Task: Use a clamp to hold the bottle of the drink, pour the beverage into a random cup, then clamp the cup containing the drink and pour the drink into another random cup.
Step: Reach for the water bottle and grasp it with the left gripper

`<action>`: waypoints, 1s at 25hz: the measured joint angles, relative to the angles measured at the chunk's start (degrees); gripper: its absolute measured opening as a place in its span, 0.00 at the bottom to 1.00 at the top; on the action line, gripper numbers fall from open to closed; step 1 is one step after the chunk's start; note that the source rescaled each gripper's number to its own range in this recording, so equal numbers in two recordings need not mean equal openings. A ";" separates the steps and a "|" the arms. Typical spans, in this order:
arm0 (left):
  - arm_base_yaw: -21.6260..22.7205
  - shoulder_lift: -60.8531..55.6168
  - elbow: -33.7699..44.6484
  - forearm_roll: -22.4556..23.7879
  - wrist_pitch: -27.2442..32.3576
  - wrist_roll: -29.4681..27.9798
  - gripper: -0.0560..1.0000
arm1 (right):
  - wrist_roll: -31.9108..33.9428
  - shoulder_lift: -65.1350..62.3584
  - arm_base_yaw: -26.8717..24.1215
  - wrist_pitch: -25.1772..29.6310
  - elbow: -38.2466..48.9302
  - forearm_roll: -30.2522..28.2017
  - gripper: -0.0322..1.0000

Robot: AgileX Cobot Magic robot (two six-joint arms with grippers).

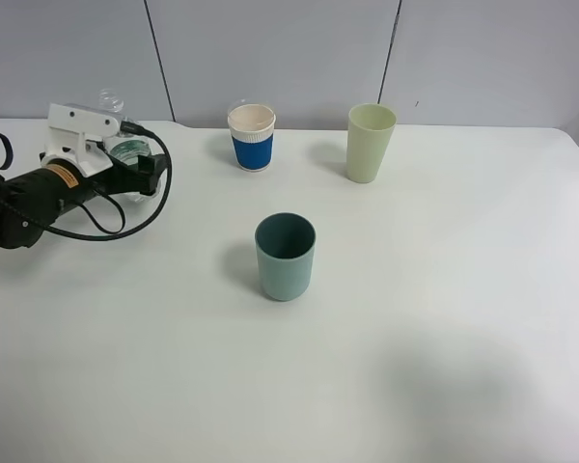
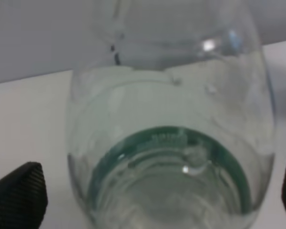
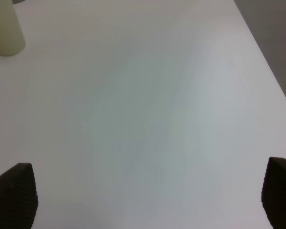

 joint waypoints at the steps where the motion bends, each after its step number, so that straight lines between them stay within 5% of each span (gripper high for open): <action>1: 0.00 0.58 -0.47 0.00 -0.06 0.00 1.00 | 0.00 0.00 0.00 0.00 0.00 0.00 1.00; 11: 0.04 3.59 -3.63 0.87 -0.46 -1.02 0.99 | 0.00 0.00 0.00 0.00 0.00 0.00 1.00; 13: 0.54 3.69 -3.67 1.10 -0.46 -1.59 0.86 | 0.00 0.00 0.00 0.00 0.00 0.00 1.00; 17: 1.65 3.76 -3.69 1.37 -0.37 -2.50 0.05 | 0.00 0.00 0.00 0.00 0.00 0.00 1.00; 25: 2.34 3.76 -3.74 1.43 -0.37 -2.61 0.11 | 0.00 0.00 0.00 0.00 0.00 0.00 1.00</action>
